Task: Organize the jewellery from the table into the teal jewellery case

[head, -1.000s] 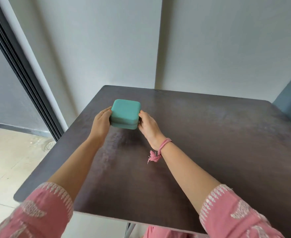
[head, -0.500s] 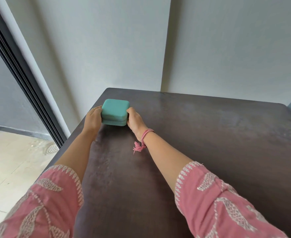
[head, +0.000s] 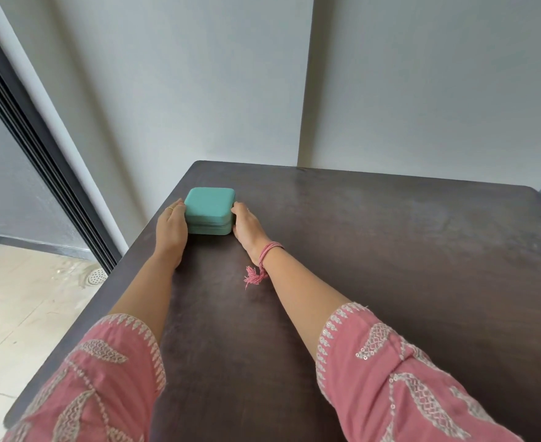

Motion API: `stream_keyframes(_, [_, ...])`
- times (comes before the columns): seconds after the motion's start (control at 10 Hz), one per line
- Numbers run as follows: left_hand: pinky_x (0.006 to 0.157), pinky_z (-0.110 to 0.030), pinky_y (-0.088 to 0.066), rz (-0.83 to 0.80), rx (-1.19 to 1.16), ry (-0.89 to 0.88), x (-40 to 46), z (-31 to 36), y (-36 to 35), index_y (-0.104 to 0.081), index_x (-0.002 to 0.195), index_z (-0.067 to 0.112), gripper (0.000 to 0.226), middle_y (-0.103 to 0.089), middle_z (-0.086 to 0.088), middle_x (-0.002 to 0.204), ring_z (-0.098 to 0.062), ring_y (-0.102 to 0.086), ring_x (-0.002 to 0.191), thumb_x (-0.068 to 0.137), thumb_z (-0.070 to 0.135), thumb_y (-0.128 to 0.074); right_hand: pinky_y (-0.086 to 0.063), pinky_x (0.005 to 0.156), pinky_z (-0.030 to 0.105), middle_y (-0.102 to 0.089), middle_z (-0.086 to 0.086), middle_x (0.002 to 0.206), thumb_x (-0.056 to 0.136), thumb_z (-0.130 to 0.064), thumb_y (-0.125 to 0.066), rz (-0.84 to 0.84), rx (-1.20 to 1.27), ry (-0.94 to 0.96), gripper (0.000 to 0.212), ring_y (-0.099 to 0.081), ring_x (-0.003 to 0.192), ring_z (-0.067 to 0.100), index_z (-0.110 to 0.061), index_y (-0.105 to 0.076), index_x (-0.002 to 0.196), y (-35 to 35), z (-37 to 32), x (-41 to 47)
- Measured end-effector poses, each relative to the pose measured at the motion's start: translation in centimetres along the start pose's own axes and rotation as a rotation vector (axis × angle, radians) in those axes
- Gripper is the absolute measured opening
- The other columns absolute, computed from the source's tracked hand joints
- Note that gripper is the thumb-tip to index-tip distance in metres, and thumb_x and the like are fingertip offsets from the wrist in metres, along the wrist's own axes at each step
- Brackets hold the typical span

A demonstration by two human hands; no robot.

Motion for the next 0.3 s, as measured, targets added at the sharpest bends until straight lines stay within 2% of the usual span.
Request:
stream_keyframes(0.1, [0.093,-0.034,-0.037,0.097,-0.058,0.02,-0.3,-0.3,0.4,-0.064,0.103,0.012,0.029,-0.062,0.0,0.105,-0.017,-0.054,0.098,0.094,0.024,-0.039,-0.035,0.081,0.032,-0.045,-0.002,0.083,0.075,-0.037,-0.035,-0.009,0.013,-0.04,0.026,-0.044,0.079,0.017,-0.016,-0.049,0.075,0.0,-0.5,-1.2])
stream_keyframes(0.2, [0.077,-0.034,-0.035,0.171,-0.115,-0.026,-0.9,-0.1,0.7,-0.048,0.07,0.019,0.026,-0.049,0.002,0.074,-0.018,-0.044,0.072,0.092,0.028,-0.038,-0.033,0.106,0.042,-0.052,0.024,0.122,0.096,-0.026,-0.032,0.039,-0.004,-0.058,0.052,-0.041,0.125,0.039,0.017,-0.04,0.123,1.3,-0.3,-1.4])
stream_keyframes(0.3, [0.107,-0.044,-0.038,0.234,-0.159,0.001,-1.2,-1.1,1.3,-0.057,0.12,0.004,0.05,-0.059,-0.014,0.128,-0.03,-0.052,0.122,0.091,0.041,-0.04,-0.024,0.114,0.032,-0.033,0.015,0.151,0.102,-0.027,-0.026,0.084,-0.068,-0.056,0.051,-0.032,0.139,0.024,0.002,-0.031,0.143,2.8,0.1,-3.0])
Point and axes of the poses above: each hand's wrist, its own x-axis towards the middle knuckle, its own y-axis out of the back of the hand, z = x × y, the point moved 6 cm from there along x, towards the middle knuckle
